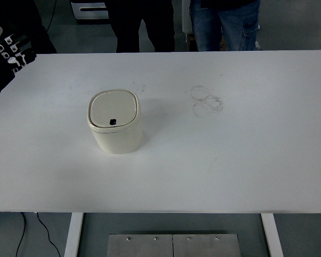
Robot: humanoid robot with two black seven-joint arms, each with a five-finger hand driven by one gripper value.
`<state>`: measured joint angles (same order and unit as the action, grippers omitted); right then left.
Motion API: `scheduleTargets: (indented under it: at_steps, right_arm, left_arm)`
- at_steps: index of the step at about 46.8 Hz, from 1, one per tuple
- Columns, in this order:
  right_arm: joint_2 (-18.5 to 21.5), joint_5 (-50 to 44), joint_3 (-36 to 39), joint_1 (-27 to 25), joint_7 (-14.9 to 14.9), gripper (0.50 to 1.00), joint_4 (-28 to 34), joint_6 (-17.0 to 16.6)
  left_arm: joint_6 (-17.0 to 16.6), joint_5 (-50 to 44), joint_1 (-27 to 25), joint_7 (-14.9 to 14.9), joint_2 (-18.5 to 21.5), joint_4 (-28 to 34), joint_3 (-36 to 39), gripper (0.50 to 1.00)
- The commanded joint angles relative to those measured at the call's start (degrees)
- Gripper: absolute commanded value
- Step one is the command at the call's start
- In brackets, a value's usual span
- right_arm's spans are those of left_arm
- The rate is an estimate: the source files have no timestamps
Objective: Close trash bin
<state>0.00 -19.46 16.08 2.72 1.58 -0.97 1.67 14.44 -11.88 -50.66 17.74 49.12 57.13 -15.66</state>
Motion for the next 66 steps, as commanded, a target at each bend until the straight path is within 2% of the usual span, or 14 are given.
scheduleTargets:
  at_steps: [1, 8, 21, 25, 42, 66]
  right_arm:
    - [0.0, 0.04, 0.0, 0.0, 0.0, 0.989, 0.0, 0.0]
    - [0.0, -0.05, 0.0, 0.0, 0.0, 0.989, 0.0, 0.0]
    - [0.0, -0.05, 0.0, 0.0, 0.0, 0.989, 0.0, 0.0]
    - [0.0, 0.04, 0.0, 0.0, 0.0, 0.989, 0.0, 0.0]
    - [0.0, 0.04, 0.0, 0.0, 0.0, 0.989, 0.0, 0.0]
    - [0.0, -0.05, 0.0, 0.0, 0.0, 0.989, 0.0, 0.0]
  left_arm:
    - [0.06, 0.1, 4.6, 0.01, -2.7, -2.1, -6.04, 1.0]
    - [0.32, 0.54, 10.14, 0.01, -6.92, -4.75, -13.6, 1.0]
    - [1.11, 2.64, 17.96, 0.01, -9.12, -5.89, -25.03, 1.0]
    - [2.87, 4.67, 19.81, 0.01, -10.09, -6.59, -27.32, 1.0]
    - [5.6, 4.41, 20.34, 0.1, -11.06, -11.6, -27.76, 1.0]
    - [5.6, 4.58, 22.28, 0.1, -10.8, -12.66, -27.76, 1.0]
